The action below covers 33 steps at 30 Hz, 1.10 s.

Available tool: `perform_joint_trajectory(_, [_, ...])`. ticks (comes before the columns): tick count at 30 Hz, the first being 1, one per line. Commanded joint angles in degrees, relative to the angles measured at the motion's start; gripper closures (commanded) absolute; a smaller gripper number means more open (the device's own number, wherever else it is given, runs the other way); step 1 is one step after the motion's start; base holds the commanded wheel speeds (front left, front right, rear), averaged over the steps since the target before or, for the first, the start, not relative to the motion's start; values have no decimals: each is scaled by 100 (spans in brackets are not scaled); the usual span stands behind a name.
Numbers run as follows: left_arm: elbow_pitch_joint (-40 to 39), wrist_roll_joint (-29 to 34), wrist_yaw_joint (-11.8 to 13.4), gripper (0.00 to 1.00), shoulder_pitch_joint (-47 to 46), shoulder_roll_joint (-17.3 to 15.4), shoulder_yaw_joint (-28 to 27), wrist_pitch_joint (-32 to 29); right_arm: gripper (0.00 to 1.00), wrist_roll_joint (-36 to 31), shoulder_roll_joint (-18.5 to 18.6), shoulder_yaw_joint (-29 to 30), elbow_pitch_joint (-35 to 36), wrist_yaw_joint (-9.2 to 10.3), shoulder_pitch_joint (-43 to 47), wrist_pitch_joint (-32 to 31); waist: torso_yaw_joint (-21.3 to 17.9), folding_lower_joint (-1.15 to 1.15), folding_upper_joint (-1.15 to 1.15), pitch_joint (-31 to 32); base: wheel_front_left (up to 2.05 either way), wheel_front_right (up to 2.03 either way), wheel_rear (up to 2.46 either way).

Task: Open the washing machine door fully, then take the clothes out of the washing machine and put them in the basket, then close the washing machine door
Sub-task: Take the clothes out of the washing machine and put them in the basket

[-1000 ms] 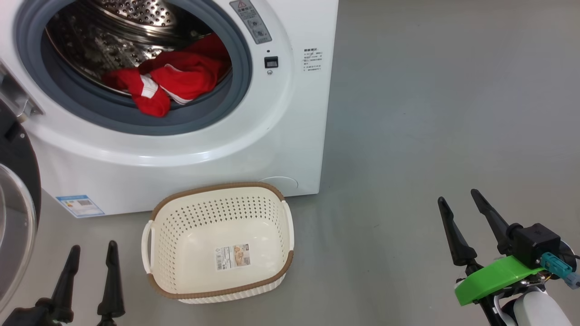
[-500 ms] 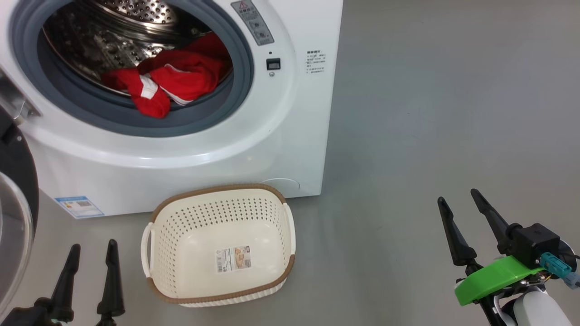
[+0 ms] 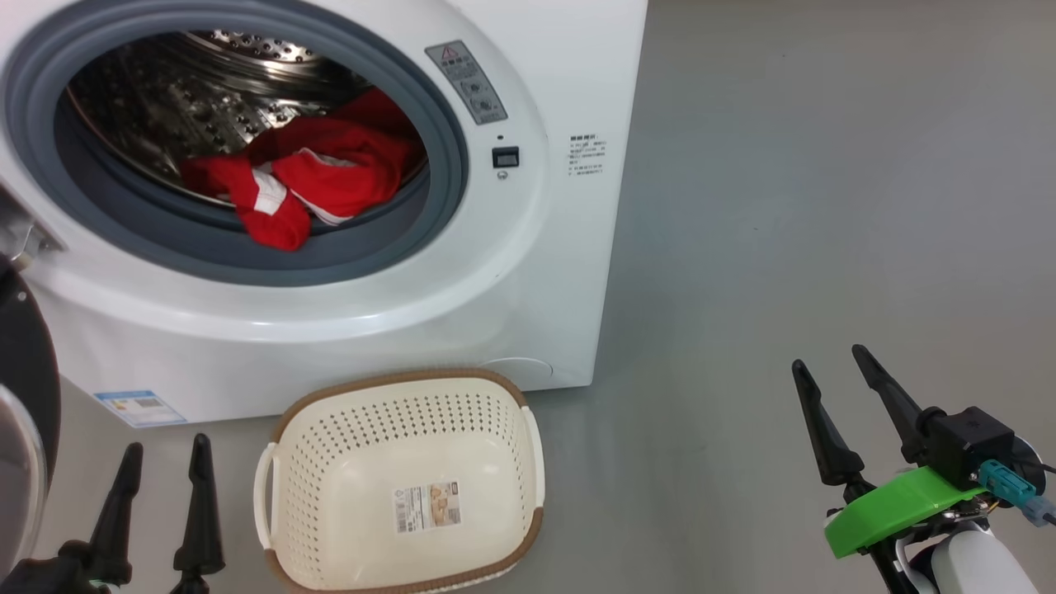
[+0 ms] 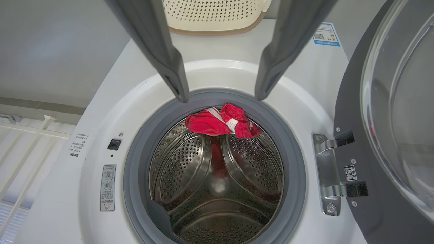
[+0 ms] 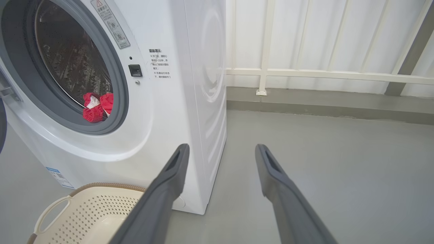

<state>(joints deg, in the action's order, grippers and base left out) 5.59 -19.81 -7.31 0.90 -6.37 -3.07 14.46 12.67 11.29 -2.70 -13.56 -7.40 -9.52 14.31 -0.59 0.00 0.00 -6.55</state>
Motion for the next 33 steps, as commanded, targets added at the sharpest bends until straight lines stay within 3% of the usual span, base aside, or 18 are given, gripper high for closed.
perform_joint_trajectory(1, [-137, 27, -18, 0, -166, -112, -188, 54, 0, -76, 74, -120, 145, -9, -155, 69, 9, 0, 0, -7, 87, -87, 0])
perform_joint_trajectory(33, [126, -56, -18, 0, -414, -128, -26, 54, 0, -69, 52, -230, 123, -9, -226, 69, 43, 0, 0, -148, 10, -10, 0])
